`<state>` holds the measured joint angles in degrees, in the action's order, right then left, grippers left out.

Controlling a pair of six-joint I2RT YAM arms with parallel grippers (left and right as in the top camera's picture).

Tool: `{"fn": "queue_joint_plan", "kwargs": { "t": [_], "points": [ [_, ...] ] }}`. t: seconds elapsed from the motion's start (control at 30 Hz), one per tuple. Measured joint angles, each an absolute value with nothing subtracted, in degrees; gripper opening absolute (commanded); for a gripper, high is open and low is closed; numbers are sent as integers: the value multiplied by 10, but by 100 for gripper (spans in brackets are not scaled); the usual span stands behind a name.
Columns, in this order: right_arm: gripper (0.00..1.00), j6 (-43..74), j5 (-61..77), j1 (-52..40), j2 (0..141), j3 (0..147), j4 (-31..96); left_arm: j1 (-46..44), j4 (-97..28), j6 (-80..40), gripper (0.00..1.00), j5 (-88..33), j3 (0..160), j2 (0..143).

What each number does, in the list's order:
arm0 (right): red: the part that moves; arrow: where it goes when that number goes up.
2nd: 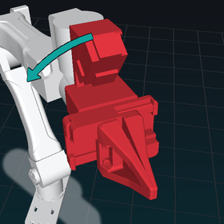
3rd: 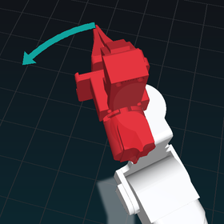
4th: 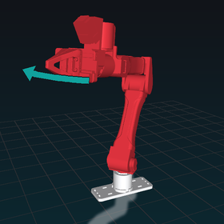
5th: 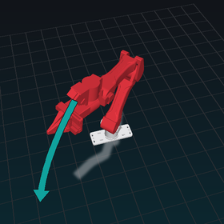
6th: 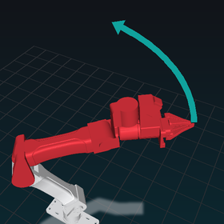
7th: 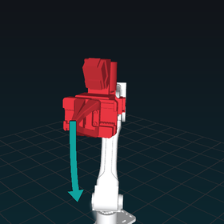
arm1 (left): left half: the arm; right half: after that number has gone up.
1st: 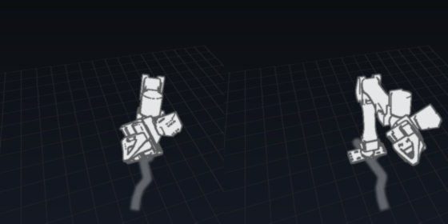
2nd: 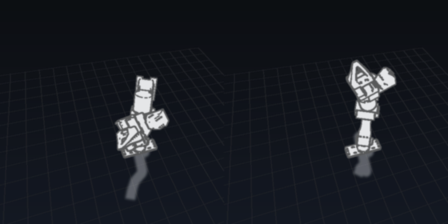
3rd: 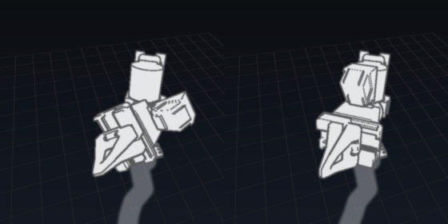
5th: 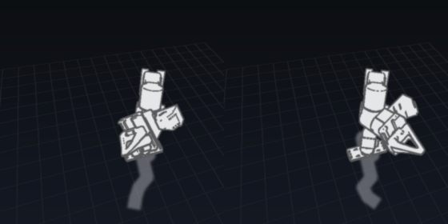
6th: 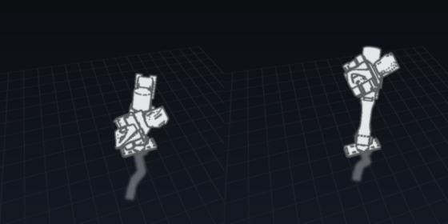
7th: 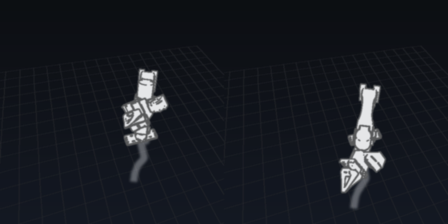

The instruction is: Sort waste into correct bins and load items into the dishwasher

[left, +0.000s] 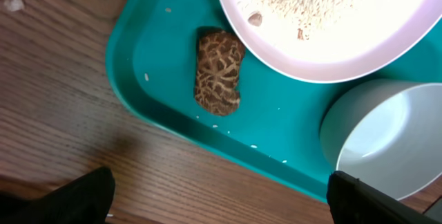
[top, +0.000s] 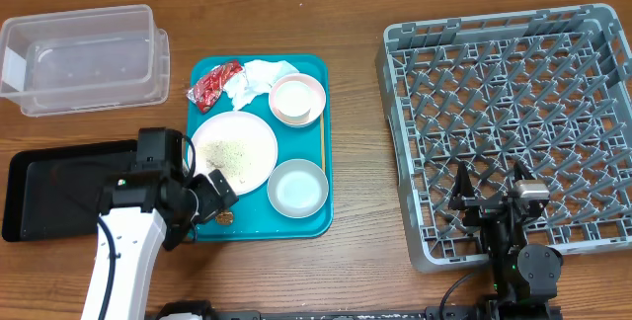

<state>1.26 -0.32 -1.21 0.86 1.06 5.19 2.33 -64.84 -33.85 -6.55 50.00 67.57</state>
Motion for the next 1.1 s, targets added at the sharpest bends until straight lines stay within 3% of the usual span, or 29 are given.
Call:
{"fn": "queue_joint_plan", "kwargs": {
  "t": [0.3, 0.53, 1.1],
  "points": [
    [100, 13, -3, -12, 9, 11, 51, 23, -627, -247, 100, -115, 500, 741],
    [100, 13, -3, -12, 9, 11, 51, 23, -627, -227, 85, -92, 500, 805],
    [100, 13, -3, -12, 9, 11, 51, -49, -589, -262, 86, -23, 500, 839]
  ]
}}
